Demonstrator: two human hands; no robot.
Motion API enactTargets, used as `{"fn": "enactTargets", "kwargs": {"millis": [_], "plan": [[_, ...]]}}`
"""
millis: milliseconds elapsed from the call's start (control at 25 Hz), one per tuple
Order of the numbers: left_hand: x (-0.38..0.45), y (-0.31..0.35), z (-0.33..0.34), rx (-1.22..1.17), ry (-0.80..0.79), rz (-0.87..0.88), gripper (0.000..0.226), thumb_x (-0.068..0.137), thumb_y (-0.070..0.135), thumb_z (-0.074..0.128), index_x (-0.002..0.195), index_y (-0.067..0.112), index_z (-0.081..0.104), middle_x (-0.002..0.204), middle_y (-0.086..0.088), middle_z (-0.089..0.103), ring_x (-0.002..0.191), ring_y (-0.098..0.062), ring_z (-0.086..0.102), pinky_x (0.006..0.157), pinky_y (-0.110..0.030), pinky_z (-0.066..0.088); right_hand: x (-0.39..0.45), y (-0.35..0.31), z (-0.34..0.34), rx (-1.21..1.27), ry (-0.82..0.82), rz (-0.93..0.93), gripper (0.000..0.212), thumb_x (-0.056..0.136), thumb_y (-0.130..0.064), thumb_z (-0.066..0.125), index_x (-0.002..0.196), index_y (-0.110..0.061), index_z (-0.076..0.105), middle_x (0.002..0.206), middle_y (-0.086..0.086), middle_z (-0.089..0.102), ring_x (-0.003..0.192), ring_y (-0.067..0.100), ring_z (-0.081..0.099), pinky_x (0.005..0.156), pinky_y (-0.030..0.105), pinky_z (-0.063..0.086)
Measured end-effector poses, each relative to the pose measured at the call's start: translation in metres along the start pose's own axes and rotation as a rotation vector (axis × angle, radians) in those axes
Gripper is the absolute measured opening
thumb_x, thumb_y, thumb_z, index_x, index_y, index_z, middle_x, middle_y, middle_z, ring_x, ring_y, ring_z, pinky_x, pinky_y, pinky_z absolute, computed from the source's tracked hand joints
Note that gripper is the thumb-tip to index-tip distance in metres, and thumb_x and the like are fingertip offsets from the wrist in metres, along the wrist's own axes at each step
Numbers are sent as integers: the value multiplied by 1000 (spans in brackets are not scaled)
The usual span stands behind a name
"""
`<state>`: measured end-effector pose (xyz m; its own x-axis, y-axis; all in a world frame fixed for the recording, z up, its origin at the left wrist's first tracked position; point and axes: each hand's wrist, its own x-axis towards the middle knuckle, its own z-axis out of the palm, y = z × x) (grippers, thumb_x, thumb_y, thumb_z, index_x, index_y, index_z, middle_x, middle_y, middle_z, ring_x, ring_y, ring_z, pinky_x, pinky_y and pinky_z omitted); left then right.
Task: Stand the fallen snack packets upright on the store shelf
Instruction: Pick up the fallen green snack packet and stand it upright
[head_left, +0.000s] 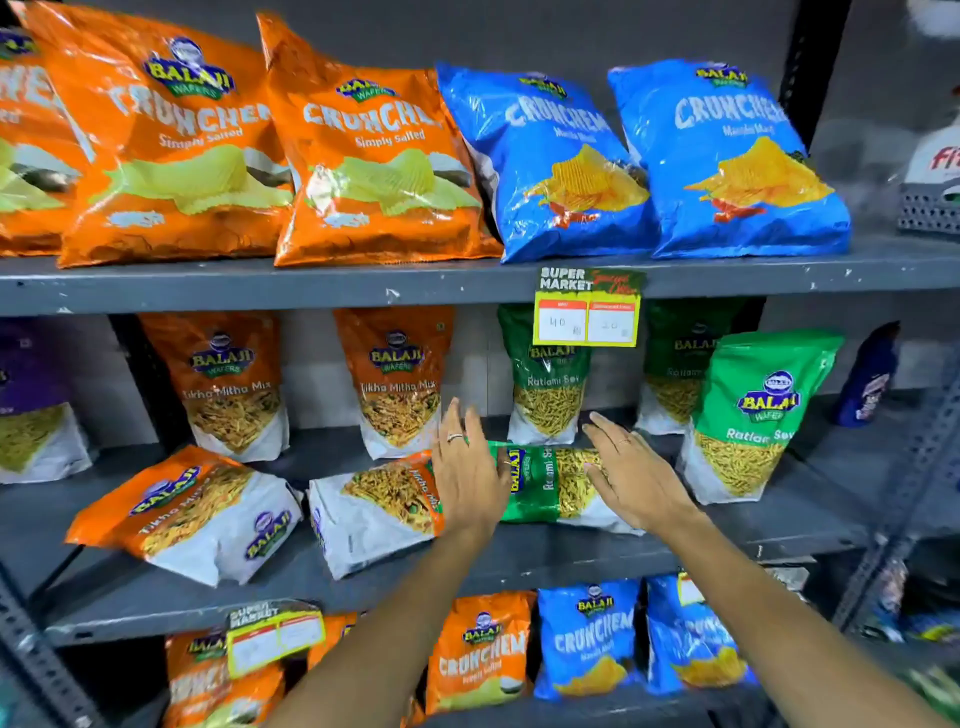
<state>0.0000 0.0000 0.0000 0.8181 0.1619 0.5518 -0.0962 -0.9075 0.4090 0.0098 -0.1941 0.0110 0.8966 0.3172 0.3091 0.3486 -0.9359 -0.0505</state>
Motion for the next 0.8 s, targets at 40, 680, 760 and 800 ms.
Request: {"fn": "enactTargets", "kwargs": {"millis": [40, 680, 760, 800], "plan": [[0, 4, 10, -55, -74, -144, 70, 84, 29, 61, 141, 6, 28, 154, -16, 26, 142, -28, 26, 114, -40, 31, 5, 5, 4, 1, -70, 11, 55, 95, -33, 33, 144, -12, 21, 156, 4, 20, 142, 19, 24, 117, 38, 18], [13, 81, 108, -732, 257, -1495, 118, 56, 18, 88, 145, 7, 10, 151, -16, 16, 132, -39, 29, 108, -44, 29, 124, 97, 77, 184, -552, 114, 66, 92, -49, 35, 144, -11, 21, 154, 13, 24, 139, 29, 28, 110, 39, 29], [8, 88, 117, -814, 266, -1566, 114, 56, 11, 88, 143, 3, 14, 147, -21, 23, 128, -41, 36, 105, -43, 32, 130, 102, 88, 227, -589, 144, 69, 91, -52, 36, 142, -7, 27, 151, 16, 30, 135, 31, 35, 106, 39, 34], [5, 92, 120, -893, 252, -1619, 111, 56, 9, 88, 141, 1, 17, 145, -23, 27, 127, -41, 38, 105, -43, 34, 132, 104, 93, 257, -600, 163, 68, 89, -54, 38, 137, -5, 37, 145, 19, 40, 127, 33, 45, 101, 40, 39]]}}
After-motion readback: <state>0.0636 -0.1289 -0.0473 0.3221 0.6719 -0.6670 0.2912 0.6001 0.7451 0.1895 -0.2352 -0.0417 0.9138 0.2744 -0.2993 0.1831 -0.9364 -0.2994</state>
